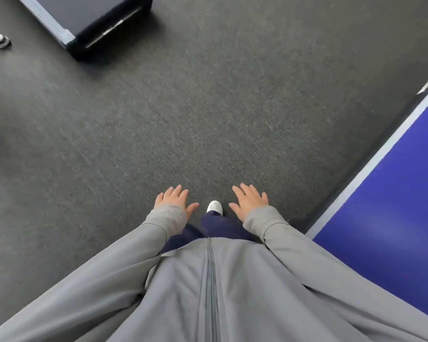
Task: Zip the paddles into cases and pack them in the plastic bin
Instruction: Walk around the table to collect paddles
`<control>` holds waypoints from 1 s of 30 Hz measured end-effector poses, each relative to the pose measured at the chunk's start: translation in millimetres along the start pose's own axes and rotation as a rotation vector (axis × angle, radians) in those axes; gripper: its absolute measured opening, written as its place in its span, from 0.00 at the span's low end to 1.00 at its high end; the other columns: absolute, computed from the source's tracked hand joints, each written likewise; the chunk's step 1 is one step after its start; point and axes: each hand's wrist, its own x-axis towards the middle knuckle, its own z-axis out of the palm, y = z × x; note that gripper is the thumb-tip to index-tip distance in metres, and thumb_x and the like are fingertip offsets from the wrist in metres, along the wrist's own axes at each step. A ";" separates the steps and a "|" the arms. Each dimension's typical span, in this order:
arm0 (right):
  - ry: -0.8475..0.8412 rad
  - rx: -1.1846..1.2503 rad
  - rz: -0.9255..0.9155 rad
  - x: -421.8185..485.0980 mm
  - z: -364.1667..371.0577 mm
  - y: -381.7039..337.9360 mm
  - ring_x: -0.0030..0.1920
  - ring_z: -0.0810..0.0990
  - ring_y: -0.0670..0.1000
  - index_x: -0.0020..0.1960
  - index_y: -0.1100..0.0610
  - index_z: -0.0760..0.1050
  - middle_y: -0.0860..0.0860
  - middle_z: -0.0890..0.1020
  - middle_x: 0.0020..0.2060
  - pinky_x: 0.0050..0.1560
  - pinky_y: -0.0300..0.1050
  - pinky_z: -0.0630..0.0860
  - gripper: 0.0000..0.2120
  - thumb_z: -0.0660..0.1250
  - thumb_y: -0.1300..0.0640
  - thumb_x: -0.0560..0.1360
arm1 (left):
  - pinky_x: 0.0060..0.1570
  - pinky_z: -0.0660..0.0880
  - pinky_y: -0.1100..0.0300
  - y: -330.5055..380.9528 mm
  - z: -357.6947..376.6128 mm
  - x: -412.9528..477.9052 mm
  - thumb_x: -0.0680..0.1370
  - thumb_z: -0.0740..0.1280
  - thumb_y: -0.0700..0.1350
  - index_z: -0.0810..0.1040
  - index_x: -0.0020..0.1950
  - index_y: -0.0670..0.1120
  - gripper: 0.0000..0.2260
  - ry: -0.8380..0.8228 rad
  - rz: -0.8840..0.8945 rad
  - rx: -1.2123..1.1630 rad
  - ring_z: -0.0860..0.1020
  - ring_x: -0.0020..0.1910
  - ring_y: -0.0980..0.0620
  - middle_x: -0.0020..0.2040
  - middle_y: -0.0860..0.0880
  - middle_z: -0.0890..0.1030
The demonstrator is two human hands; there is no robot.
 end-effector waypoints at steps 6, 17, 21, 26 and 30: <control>0.064 0.124 0.156 29.8 -55.3 21.7 0.77 0.45 0.54 0.77 0.49 0.48 0.48 0.50 0.77 0.74 0.62 0.47 0.27 0.51 0.44 0.81 | 0.74 0.45 0.50 29.7 -82.1 68.6 0.79 0.49 0.64 0.55 0.76 0.51 0.29 0.038 0.135 0.079 0.47 0.77 0.50 0.78 0.52 0.52; 0.078 0.576 0.517 100.3 -144.9 36.8 0.76 0.53 0.53 0.76 0.49 0.51 0.49 0.54 0.77 0.73 0.59 0.54 0.29 0.53 0.41 0.79 | 0.73 0.50 0.49 59.1 -195.9 221.3 0.76 0.51 0.67 0.59 0.74 0.53 0.30 -0.008 0.394 0.210 0.52 0.76 0.50 0.77 0.52 0.56; 0.102 0.604 0.556 120.1 -178.7 36.3 0.76 0.52 0.52 0.77 0.48 0.51 0.48 0.54 0.77 0.73 0.58 0.54 0.29 0.52 0.41 0.79 | 0.73 0.49 0.50 69.6 -235.9 258.8 0.76 0.50 0.68 0.58 0.74 0.53 0.31 -0.017 0.408 0.253 0.52 0.77 0.51 0.77 0.53 0.55; 0.109 0.718 0.615 132.2 -202.5 47.5 0.77 0.50 0.51 0.77 0.48 0.50 0.48 0.53 0.77 0.74 0.58 0.52 0.29 0.52 0.41 0.79 | 0.73 0.49 0.51 100.1 -270.5 287.3 0.77 0.52 0.67 0.58 0.75 0.52 0.31 -0.078 0.450 0.335 0.51 0.77 0.51 0.78 0.53 0.55; 0.107 0.795 0.683 139.5 -216.2 80.9 0.77 0.50 0.50 0.77 0.48 0.49 0.48 0.52 0.77 0.74 0.58 0.53 0.29 0.52 0.41 0.80 | 0.74 0.50 0.51 147.2 -291.2 312.0 0.78 0.51 0.65 0.56 0.75 0.51 0.30 -0.132 0.491 0.397 0.51 0.77 0.51 0.78 0.52 0.54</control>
